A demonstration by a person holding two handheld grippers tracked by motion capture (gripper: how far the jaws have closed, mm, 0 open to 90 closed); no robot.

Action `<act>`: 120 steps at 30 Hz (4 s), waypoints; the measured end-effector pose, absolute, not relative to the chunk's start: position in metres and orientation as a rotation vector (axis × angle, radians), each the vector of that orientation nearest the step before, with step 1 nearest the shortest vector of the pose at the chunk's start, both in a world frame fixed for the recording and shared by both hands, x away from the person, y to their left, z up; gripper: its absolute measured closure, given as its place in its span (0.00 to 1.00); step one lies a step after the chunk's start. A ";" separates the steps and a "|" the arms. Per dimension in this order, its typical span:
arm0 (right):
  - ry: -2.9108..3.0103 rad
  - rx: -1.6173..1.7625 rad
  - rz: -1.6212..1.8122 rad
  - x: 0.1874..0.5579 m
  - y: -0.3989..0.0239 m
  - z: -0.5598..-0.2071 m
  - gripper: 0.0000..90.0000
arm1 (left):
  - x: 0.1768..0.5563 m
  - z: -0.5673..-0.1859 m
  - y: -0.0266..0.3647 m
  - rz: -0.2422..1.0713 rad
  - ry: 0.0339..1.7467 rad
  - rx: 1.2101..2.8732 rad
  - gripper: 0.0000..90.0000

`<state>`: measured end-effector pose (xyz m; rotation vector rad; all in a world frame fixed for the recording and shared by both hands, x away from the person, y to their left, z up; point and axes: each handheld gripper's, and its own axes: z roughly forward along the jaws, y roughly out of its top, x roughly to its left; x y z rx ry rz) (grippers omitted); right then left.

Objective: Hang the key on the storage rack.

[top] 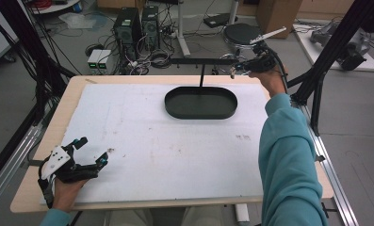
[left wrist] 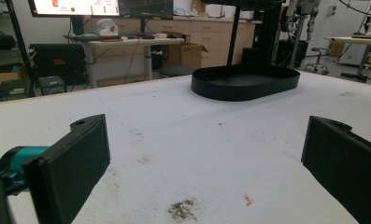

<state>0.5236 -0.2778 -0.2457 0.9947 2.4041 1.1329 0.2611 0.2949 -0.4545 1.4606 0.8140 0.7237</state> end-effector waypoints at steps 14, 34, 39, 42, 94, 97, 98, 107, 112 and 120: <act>2.425 0.992 1.078 0.536 -0.275 -0.258 0.99 | 0.261 -0.454 0.295 0.722 0.822 1.460 0.02; 2.406 1.040 1.016 0.542 -0.276 -0.264 0.99 | 0.261 -0.454 0.295 0.721 0.824 1.454 0.02; 2.393 1.039 1.025 0.544 -0.276 -0.265 0.99 | 0.261 -0.455 0.295 0.720 0.821 1.453 0.02; 2.388 1.034 1.021 0.544 -0.278 -0.265 0.99 | 0.261 -0.455 0.295 0.720 0.821 1.452 0.02; 2.271 1.016 1.077 0.553 -0.291 -0.269 0.87 | 0.261 -0.455 0.295 0.721 0.823 1.451 0.02; 2.252 1.027 1.082 0.550 -0.291 -0.266 0.75 | 0.261 -0.455 0.295 0.723 0.823 1.449 0.02; 2.244 1.022 1.081 0.549 -0.291 -0.266 0.66 | 0.261 -0.455 0.295 0.723 0.824 1.452 0.02; 2.280 0.978 1.191 0.523 -0.278 -0.258 0.01 | 0.261 -0.454 0.295 0.723 0.820 1.459 0.02; 2.246 0.924 1.271 0.491 -0.275 -0.262 0.00 | 0.261 -0.454 0.295 0.722 0.819 1.457 0.02; 2.209 0.841 1.412 0.423 -0.273 -0.285 0.01 | 0.261 -0.454 0.295 0.720 0.825 1.462 0.02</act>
